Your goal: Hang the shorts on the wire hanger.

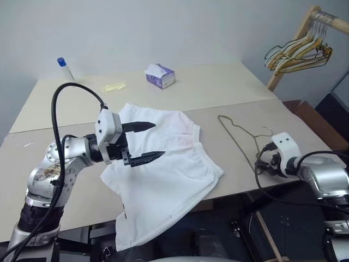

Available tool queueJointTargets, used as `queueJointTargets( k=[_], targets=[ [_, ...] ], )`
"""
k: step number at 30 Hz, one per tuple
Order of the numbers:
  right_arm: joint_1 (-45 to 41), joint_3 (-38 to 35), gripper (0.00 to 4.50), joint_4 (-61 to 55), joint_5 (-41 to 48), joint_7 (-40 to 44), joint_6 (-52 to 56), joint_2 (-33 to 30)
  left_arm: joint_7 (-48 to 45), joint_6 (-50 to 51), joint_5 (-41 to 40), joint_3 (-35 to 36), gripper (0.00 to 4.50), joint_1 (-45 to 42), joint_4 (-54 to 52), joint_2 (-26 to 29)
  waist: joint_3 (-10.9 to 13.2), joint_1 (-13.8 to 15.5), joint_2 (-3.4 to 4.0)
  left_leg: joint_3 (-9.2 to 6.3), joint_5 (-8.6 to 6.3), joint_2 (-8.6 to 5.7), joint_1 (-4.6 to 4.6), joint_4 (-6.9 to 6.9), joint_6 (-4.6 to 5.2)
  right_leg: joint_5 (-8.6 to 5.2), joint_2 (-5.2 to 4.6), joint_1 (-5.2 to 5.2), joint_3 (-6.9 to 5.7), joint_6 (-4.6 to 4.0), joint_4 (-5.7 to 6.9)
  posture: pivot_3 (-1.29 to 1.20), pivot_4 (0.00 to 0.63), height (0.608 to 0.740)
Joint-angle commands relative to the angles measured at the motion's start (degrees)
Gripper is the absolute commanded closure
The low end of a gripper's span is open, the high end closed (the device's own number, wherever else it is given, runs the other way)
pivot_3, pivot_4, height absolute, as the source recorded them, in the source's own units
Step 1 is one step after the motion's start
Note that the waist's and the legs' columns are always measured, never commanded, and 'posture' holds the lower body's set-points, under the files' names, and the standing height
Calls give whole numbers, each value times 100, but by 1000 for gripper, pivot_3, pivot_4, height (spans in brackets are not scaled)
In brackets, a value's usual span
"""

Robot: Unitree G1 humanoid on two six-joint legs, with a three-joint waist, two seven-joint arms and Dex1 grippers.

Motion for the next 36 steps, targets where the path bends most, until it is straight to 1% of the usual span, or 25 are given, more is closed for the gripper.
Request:
queueJointTargets(
  k=[1,2,7,8,11,13,15,16,17,18,20,23,24,25,27,31,35,36],
  targets=[
    [-46,-16,2056,-45,-85,-36,117,22,77,31,-65,152,0,-35,-234,44,-2,4,-4,-1,0,0,0,0,0,0,0,0,0,0,0,-17,38,740],
    [-37,-24,2354,-81,-86,-26,109,13,92,36,-64,161,0,-13,-262,48,-2,5,-4,-2,0,1,0,0,0,0,-1,2,1,0,0,-16,39,740],
    [-30,-29,4161,-206,-107,57,-13,-46,172,48,-34,149,0,-8,-267,14,-3,10,-4,-3,0,-2,0,0,1,0,-2,-1,3,2,-1,-21,37,740],
    [-30,-40,4465,-201,-130,58,-75,-47,196,52,-19,131,0,-24,-254,-2,-2,11,-4,-4,-1,-1,0,0,1,0,-2,-2,2,2,0,-23,36,740],
    [-24,131,4465,-156,-346,102,-349,-172,301,78,14,75,0,-95,-190,-78,-2,8,-4,-4,-1,-1,-1,0,1,0,-1,-4,1,2,0,-36,34,740],
    [-67,248,4465,-206,-584,-36,-522,-214,430,95,109,13,0,-183,-116,-148,-3,4,-4,-4,-1,-2,-1,0,2,0,-1,-5,1,2,-1,-43,28,740],
    [-57,310,4465,-319,-797,-47,-957,-308,547,-59,496,-168,0,-294,35,-168,-3,5,-2,-4,-1,-5,-2,0,1,0,-2,-5,1,2,0,-43,24,740],
    [-36,329,4465,-341,-997,-172,-1379,-350,592,-3,470,-152,0,-353,138,-233,-4,4,-1,-4,0,-18,-1,0,1,0,-2,-5,1,3,0,-43,22,740],
    [-6,365,4465,-329,-1226,-309,-1905,-418,630,-52,562,-177,0,-419,217,-264,-5,3,1,-6,-1,-20,-2,0,1,0,-3,-5,1,3,2,-49,22,740],
    [38,425,4465,-328,-1528,-518,-2578,-515,662,39,459,-108,0,-503,339,-341,-5,2,2,-6,0,-21,-2,0,1,0,-4,-7,1,4,2,-49,16,740],
    [106,513,4465,-240,-2151,-1061,-4086,-729,843,154,416,-22,0,-727,609,-496,-6,-5,2,-7,0,-25,-4,0,1,-1,-6,-11,2,5,1,-54,8,740],
    [111,783,4465,80,-3311,-1997,-6237,-1298,1112,495,291,79,0,-1189,914,-655,-7,-15,2,-6,1,-33,-8,0,-2,-1,-14,-16,3,10,3,-60,0,740],
    [55,864,4465,212,-3663,-2302,-6841,-1467,1096,657,197,88,0,-1350,958,-658,-7,-21,2,-6,3,-33,-8,0,-5,-2,-15,-16,4,12,2,-64,0,740],
    [-56,990,4465,351,-4139,-2719,-7461,-1664,1063,1048,32,57,0,-1581,1019,-614,-7,-29,2,-4,5,-33,-8,0,-9,-3,-15,-17,4,14,2,-66,0,740],
    [-344,1132,4465,621,-4741,-3380,-8467,-1819,998,1526,-116,-54,0,-1931,1129,-586,-7,-59,2,-2,21,-36,-9,0,-36,-6,-19,-18,8,19,1,-77,0,740],
    [-865,1236,4465,892,-5398,-3930,-9129,-1702,608,1601,9,-435,0,-2258,1337,-669,-8,-167,1,2,23,-40,-5,0,-40,-11,-20,-16,23,27,1,-94,0,740],
    [-1224,1299,4465,1030,-5781,-4069,-9376,-1532,-64,1684,65,-866,0,-2533,1668,-630,-9,-269,0,10,25,-40,-3,0,-43,-10,-19,-16,35,29,0,-117,0,740],
    [-1296,1298,4465,1042,-5839,-4094,-9441,-1503,-71,1655,191,-979,0,-2584,1775,-653,-9,-292,0,10,25,-39,-3,0,-42,-10,-19,-16,35,29,0,-123,0,740]
  ],
)
